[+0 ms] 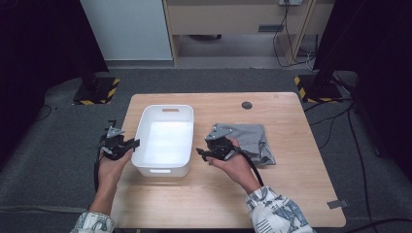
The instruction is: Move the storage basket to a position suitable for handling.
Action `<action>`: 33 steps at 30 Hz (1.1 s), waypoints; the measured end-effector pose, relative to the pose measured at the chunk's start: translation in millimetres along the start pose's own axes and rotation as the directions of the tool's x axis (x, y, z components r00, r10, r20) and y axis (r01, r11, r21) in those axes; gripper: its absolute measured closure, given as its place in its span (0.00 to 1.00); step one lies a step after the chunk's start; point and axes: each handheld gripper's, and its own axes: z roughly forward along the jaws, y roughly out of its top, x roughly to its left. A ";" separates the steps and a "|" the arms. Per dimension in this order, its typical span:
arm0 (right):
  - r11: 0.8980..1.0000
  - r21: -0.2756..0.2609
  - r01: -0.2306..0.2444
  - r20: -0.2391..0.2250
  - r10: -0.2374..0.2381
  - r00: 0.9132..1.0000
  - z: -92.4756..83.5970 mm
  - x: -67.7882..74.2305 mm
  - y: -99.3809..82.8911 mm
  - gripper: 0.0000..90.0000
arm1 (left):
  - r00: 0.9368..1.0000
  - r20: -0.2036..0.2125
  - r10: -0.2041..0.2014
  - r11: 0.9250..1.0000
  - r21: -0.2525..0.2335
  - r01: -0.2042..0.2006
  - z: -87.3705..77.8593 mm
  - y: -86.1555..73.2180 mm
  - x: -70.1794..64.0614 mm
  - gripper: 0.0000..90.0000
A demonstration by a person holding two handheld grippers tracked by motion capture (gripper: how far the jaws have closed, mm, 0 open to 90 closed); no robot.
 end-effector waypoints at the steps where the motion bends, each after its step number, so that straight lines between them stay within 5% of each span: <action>1: 1.000 0.002 -0.002 -0.001 0.002 1.000 1.8 0.4 -0.3 0.52 | 1.000 0.003 -0.001 1.000 -0.004 0.001 -1.7 -0.5 0.6 0.83; 16: 0.999 0.043 0.019 0.016 -0.019 1.000 20.5 7.5 7.5 0.49 | 1.000 0.025 0.000 1.000 -0.008 0.000 -11.9 -3.4 1.0 0.87; 33: 0.998 0.067 0.014 0.022 -0.016 1.000 32.9 7.8 16.1 0.51 | 1.000 0.001 0.000 1.000 -0.011 0.000 -17.7 -7.0 4.0 0.88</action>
